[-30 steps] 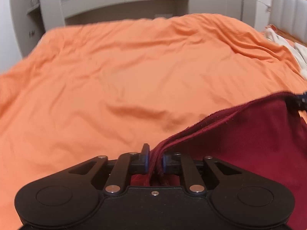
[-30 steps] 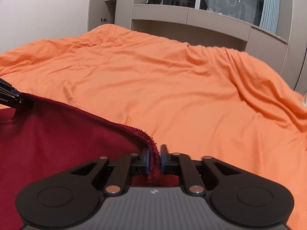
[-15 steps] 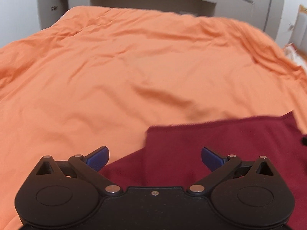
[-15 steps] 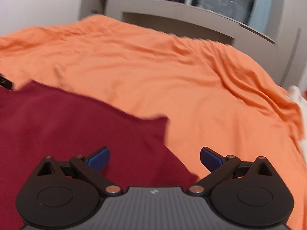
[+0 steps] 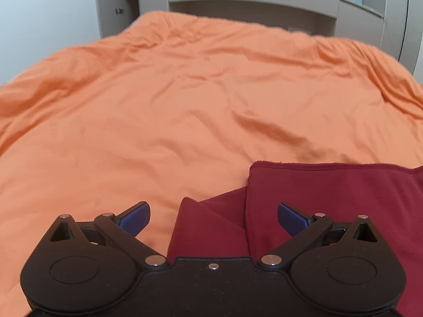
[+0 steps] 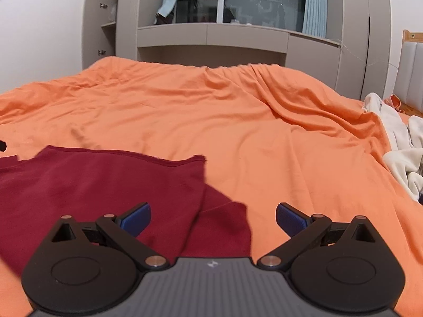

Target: Fold small clothes

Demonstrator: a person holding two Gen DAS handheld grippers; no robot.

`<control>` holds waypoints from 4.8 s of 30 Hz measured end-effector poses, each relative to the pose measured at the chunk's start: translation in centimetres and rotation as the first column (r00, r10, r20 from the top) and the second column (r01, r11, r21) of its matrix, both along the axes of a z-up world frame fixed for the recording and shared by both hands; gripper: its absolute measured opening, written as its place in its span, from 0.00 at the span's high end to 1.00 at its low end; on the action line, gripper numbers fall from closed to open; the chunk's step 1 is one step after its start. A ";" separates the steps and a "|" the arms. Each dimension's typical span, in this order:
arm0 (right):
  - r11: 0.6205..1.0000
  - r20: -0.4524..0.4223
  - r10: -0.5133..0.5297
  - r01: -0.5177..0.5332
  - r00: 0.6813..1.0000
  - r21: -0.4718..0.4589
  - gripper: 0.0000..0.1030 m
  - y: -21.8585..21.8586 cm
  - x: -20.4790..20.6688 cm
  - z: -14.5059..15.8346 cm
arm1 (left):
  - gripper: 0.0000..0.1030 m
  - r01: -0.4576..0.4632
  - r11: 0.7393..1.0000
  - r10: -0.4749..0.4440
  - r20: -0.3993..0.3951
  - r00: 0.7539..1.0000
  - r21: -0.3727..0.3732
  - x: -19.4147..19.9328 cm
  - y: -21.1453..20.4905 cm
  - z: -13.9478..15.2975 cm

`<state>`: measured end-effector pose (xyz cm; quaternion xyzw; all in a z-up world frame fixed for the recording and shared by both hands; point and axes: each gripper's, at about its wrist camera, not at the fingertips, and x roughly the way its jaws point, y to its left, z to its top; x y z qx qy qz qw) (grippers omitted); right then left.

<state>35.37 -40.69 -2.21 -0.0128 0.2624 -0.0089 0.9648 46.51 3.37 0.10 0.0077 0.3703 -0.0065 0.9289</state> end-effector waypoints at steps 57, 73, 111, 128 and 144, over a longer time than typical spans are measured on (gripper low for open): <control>0.996 -0.020 0.067 -0.068 0.998 -0.057 0.00 17.8 -3.7 -4.0 | 0.01 0.034 0.835 0.021 0.092 0.996 -0.550 -13.7 2.9 -2.0; 0.997 -0.024 0.071 -0.071 0.997 -0.020 0.00 17.3 -3.6 -4.0 | 0.01 0.054 0.638 -0.022 0.052 0.998 -0.768 -15.3 3.5 -2.0; 0.997 -0.020 0.079 -0.078 0.997 0.024 0.00 16.8 -3.5 -4.2 | 0.10 -0.091 0.833 0.100 -0.014 0.995 -0.545 -9.4 -0.1 -4.7; 0.996 -0.021 0.080 -0.080 0.997 0.026 0.00 16.7 -3.6 -4.2 | 0.51 -0.208 0.788 0.269 0.020 0.963 -0.579 -9.3 0.9 -5.1; 0.973 -0.001 0.041 -0.040 0.999 0.226 0.00 9.8 -7.0 0.2 | 0.80 0.120 0.934 -0.038 0.242 0.970 -0.336 -8.8 -3.9 1.0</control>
